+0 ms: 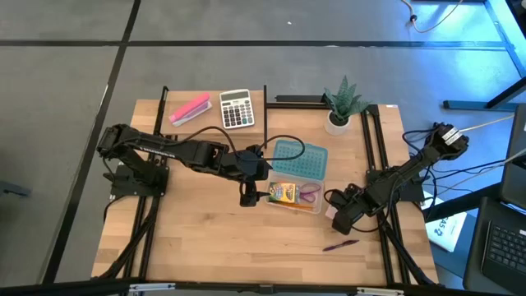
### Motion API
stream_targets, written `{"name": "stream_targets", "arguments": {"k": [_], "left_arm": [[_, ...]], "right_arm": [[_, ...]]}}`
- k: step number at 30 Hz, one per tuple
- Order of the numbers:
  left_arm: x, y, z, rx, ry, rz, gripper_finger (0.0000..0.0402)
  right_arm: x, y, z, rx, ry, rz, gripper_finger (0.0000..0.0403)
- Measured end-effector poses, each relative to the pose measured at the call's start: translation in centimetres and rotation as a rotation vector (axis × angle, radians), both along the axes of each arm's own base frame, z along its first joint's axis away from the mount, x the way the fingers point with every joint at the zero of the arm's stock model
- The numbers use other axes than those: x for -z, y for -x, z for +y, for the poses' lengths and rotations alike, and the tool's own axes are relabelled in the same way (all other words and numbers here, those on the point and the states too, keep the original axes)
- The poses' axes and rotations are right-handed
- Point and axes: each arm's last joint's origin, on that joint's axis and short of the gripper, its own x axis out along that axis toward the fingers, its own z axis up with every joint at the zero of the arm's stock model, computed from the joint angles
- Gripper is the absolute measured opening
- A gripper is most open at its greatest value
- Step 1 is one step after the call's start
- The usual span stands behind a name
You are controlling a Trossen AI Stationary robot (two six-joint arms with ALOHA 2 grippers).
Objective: Pack school essentials
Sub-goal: Put the sticky notes into the supply box
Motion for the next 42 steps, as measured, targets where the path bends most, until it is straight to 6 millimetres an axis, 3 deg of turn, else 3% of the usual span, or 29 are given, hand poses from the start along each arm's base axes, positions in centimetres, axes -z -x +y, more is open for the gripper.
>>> {"name": "stream_targets", "arguments": {"k": [9, 26, 33, 42], "left_arm": [[0.0, 0.0, 0.0, 0.0, 0.0, 0.001, 0.039], [0.0, 0.0, 0.0, 0.0, 0.0, 0.001, 0.039], [0.0, 0.0, 0.0, 0.0, 0.0, 0.0, 0.039], [0.0, 0.0, 0.0, 0.0, 0.0, 0.0, 0.039]], "right_arm": [[-1.3, -0.2, 0.2, 0.012, 0.004, 0.045, 0.0384], [-6.2, -1.8, 1.1, -0.023, 0.04, 0.035, 0.0384], [-8.0, -3.4, -0.2, -0.065, 0.067, 0.004, 0.0384], [-8.6, -6.1, -2.6, -0.165, 0.101, -0.094, 0.0384]]}}
